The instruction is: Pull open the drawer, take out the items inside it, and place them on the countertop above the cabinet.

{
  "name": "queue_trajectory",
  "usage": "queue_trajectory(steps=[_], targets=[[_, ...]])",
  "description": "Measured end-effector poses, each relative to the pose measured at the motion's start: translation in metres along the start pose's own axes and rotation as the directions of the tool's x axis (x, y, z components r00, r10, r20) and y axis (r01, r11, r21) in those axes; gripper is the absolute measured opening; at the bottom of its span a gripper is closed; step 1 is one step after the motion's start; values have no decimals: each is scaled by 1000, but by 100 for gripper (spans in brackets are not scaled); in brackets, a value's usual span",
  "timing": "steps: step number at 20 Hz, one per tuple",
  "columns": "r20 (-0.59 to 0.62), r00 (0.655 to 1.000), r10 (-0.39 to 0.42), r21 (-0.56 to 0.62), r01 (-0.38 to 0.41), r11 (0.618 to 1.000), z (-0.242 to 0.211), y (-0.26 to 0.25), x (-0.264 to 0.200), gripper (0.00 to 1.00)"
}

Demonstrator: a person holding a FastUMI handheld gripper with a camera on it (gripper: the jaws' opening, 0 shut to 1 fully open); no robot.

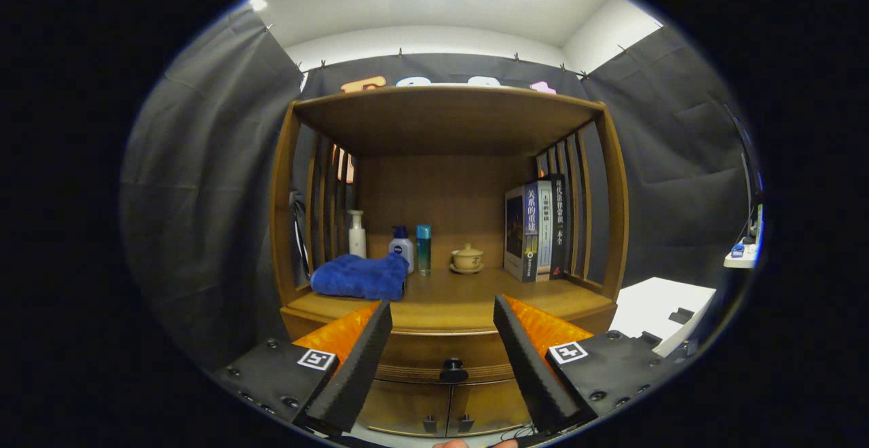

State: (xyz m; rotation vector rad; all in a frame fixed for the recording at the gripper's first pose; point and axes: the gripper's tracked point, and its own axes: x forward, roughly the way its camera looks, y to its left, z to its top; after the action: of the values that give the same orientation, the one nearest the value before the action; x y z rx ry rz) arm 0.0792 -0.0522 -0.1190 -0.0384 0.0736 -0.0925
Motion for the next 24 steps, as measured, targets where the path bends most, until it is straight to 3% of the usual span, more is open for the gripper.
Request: queue_trajectory(steps=[8, 14, 24], targets=[[-100, 995, 2, -27, -5, 1000, -93, -12, 54, 98], [-133, 991, -17, -54, 10, 998, -136, -19, 66, 98], [-134, 991, 23, 28, -20, 999, -150, -20, 84, 94]])
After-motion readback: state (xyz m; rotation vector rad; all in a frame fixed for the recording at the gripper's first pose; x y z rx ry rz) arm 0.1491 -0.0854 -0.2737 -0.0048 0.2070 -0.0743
